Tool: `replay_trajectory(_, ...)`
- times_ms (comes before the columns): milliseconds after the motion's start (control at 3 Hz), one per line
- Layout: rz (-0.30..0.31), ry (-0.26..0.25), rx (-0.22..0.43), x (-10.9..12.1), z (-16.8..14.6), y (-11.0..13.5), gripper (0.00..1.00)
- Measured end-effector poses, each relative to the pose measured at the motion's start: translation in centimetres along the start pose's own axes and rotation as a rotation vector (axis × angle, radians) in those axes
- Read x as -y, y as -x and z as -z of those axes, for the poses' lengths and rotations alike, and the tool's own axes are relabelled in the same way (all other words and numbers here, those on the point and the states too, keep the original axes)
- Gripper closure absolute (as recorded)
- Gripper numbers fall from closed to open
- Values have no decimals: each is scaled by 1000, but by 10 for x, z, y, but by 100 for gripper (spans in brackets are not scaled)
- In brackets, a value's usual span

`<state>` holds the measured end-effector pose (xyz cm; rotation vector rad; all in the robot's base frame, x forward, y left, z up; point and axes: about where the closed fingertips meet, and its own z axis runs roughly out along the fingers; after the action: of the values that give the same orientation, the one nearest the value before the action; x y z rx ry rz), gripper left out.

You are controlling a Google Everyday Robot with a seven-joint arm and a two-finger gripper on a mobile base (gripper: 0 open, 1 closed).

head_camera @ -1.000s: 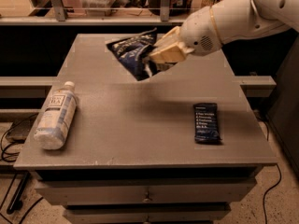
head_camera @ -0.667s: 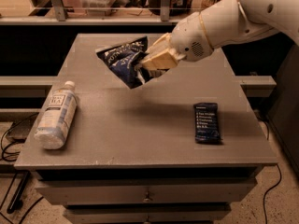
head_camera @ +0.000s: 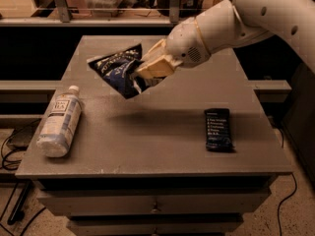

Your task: Move blue chip bag near blue plastic bottle

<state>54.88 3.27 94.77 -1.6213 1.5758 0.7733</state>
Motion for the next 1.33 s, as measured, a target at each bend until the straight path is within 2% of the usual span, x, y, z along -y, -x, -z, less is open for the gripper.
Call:
replay_trajectory(333,-9,99,27,-11,-35,1,100)
replay_trajectory(667,-27,170,43,-20,-61,-2,82)
replay_trajectory(1000,-45,209,59,-24,-78,-7,51)
replay_trajectory(1333,-38,205,69,-22,-79,-6,28)
